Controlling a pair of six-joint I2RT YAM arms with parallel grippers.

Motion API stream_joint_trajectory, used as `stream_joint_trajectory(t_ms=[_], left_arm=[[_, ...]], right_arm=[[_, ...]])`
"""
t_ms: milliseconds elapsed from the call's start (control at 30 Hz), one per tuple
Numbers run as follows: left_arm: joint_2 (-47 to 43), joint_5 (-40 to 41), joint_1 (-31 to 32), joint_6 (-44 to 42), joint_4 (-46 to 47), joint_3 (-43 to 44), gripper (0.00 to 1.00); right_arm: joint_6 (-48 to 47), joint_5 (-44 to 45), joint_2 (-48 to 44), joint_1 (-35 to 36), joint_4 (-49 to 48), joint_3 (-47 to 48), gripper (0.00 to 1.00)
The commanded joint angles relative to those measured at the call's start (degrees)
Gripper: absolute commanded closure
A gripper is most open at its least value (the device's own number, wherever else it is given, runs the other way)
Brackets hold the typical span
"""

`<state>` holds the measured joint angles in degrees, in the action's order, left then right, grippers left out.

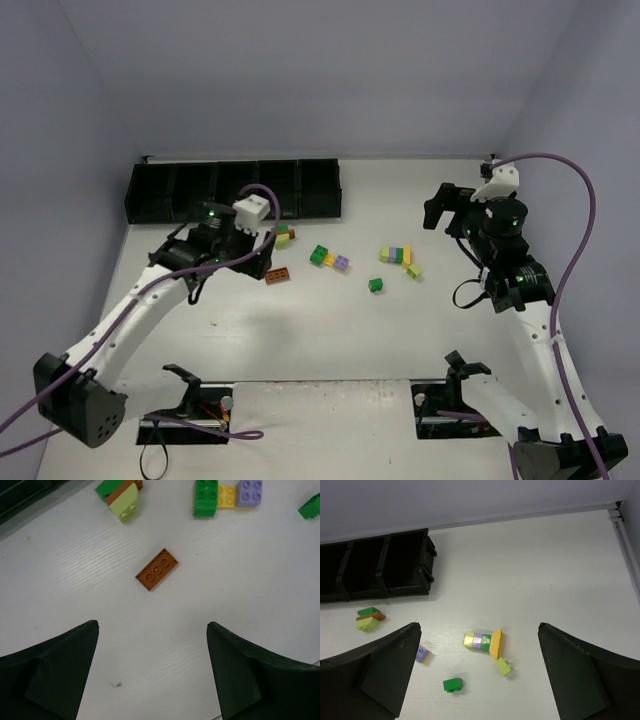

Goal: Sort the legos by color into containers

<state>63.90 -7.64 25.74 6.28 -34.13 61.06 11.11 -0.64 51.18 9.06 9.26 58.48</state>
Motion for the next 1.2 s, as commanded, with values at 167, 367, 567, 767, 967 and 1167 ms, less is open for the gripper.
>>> stream_joint_trajectory(t_ms=[167,367,567,767,967,1167], left_arm=[[16.9,-6.4,2.4,-13.0,8.0,3.3,0.18],[27.8,-5.1,2.5,-17.3,7.7,8.3,0.18],[34.7,-4.3,2.4,-20.9,8.0,11.3,0.18],[39.5,-6.2,2.5,-21.5,6.9,12.1,0.21],[43.1,-6.9,2.4,-20.9,6.4,12.7,0.4],[40.6,-6.5,2.0,-20.5,6.5,11.6,0.83]], right_arm=[[0.8,-7.2,0.4,0.3,-2.2,0.0,0.0],[-0.4,-8.0,-0.2,0.3,0.0,-0.4,0.0],[-1.3,-8.0,-1.1,0.3,1.2,-0.6,0.0],[-1.4,-7.4,-1.7,0.3,2.3,-0.7,0.0],[-1.8,-6.8,-2.1,0.3,2.9,-0.9,0.0],[-2.3,-6.5,-2.0,0.3,3.0,-0.6,0.0]])
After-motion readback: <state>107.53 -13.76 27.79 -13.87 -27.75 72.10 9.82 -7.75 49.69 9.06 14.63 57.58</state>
